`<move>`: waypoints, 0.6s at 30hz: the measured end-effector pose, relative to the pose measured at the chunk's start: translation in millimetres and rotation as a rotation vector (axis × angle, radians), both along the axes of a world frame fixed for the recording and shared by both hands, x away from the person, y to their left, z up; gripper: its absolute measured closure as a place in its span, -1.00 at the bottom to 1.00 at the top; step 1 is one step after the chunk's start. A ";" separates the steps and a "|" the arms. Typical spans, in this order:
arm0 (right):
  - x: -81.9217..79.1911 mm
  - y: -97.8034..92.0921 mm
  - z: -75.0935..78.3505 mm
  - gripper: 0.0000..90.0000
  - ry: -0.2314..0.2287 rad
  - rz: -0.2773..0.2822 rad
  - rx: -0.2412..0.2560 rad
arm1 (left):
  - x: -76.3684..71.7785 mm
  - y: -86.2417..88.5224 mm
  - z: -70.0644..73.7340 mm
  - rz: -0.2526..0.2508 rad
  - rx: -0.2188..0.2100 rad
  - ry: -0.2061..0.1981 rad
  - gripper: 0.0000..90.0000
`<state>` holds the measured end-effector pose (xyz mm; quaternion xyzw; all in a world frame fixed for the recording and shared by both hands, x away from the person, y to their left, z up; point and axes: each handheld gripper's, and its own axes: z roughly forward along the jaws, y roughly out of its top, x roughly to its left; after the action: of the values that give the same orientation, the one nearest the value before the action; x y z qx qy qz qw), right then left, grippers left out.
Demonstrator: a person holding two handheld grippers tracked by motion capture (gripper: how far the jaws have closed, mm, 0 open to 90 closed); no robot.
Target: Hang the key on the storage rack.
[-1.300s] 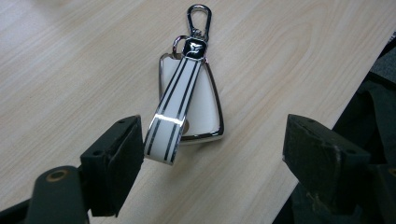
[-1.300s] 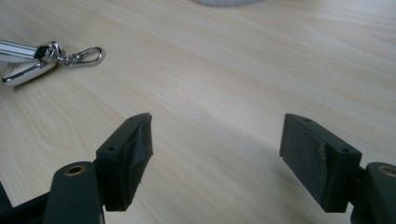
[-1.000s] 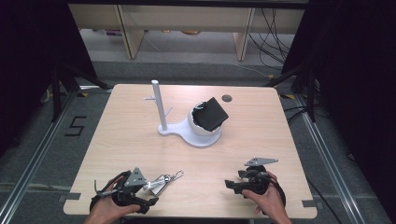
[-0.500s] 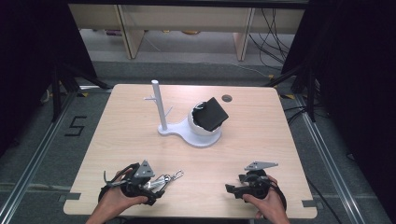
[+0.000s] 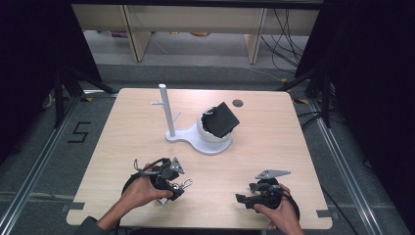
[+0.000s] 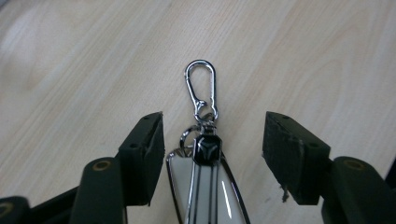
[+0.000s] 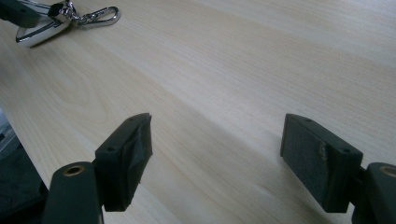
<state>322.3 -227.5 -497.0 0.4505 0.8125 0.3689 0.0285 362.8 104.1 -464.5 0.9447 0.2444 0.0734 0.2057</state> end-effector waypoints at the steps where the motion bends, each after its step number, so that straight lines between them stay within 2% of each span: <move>1: 0.0 -0.1 0.9 -0.43 0.006 0.007 -0.004 | 2.2 -3.2 -1.1 -0.002 0.013 0.006 -0.07; 2: -0.4 0.3 1.1 -0.42 0.006 0.003 0.000 | 3.5 -6.4 -2.2 0.005 0.017 0.023 -0.04; 3: -0.5 0.1 1.5 -0.42 0.004 0.005 0.000 | 5.7 -9.1 -2.6 -0.008 0.033 0.028 0.00; 6: -0.1 -0.4 1.7 -0.42 0.006 0.009 0.002 | 11.2 -17.4 -2.7 -0.034 0.099 0.040 0.07; 7: -0.1 -0.5 1.8 -0.42 0.006 0.009 0.003 | 11.0 -20.0 -4.3 -0.019 0.098 0.045 0.09; 8: -1.3 0.4 2.6 -0.42 0.020 -0.003 0.009 | 12.6 -22.1 -4.3 -0.026 0.111 0.056 0.16; 9: -0.1 -0.2 2.0 -0.42 0.000 0.011 0.006 | 14.5 -25.6 -5.7 -0.035 0.133 0.067 0.21; 10: -0.1 -0.2 2.0 -0.42 0.000 0.011 0.006 | 14.5 -25.6 -5.7 -0.035 0.133 0.067 0.25; 11: -1.1 0.6 2.3 -0.41 0.015 0.005 0.006 | 18.5 -29.3 -7.1 -0.038 0.169 0.084 0.27; 14: -1.1 0.8 2.4 -0.41 0.013 0.008 0.011 | 21.4 -31.7 -7.2 -0.039 0.180 0.095 0.31; 17: -0.4 0.0 2.3 -0.41 -0.001 0.018 0.007 | 21.9 -37.1 -11.0 -0.047 0.219 0.114 0.36; 18: -0.4 0.0 2.3 -0.41 -0.001 0.018 0.007 | 21.9 -37.1 -11.0 -0.047 0.219 0.114 0.37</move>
<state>321.8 -227.5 -494.7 0.4430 0.8153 0.3722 0.0242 384.7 67.0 -475.5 0.9697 0.2239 0.0407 0.0889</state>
